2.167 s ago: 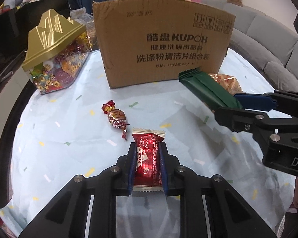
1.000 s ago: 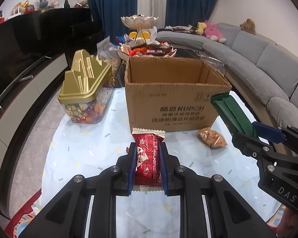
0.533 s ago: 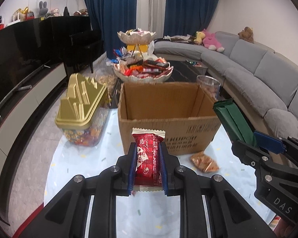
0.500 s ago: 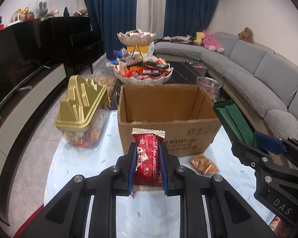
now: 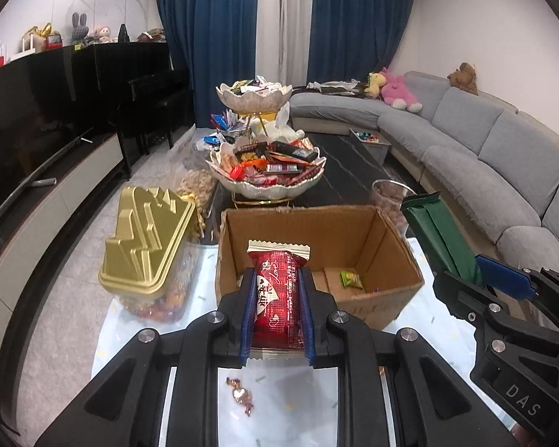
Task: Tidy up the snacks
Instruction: 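Lower both tools into the box and open them to drop the bars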
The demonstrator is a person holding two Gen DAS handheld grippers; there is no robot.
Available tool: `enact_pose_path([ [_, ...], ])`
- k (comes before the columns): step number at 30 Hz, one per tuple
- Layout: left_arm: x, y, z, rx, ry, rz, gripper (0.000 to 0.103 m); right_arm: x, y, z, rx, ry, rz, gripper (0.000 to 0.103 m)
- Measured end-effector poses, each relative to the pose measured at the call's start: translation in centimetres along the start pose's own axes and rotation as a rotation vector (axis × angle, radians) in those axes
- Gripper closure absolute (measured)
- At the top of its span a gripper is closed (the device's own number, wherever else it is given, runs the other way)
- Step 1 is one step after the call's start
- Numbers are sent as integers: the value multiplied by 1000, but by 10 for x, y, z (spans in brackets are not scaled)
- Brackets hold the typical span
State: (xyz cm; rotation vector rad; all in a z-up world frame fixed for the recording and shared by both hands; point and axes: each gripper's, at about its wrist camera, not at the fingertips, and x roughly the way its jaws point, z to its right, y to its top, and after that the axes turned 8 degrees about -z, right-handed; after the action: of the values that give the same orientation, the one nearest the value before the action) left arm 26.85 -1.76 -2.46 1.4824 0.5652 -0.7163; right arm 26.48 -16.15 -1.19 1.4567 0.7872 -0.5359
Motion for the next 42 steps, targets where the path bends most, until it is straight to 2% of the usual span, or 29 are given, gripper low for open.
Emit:
enact_pose_path([
  [9,22,29,-4,-11,1,-6,81,14,30,8,16,-17,8,58],
  [17,53,43,-5,-19,-1,-32,81,40,42,11,20,-14,-19,58],
  [32,111,48,-8,-30,-14,-109,81,98,53,20,30,-10,-103,58],
  [42,126,48,-8,-23,-27,-143,80,116,55,25,28,3,-148,58],
])
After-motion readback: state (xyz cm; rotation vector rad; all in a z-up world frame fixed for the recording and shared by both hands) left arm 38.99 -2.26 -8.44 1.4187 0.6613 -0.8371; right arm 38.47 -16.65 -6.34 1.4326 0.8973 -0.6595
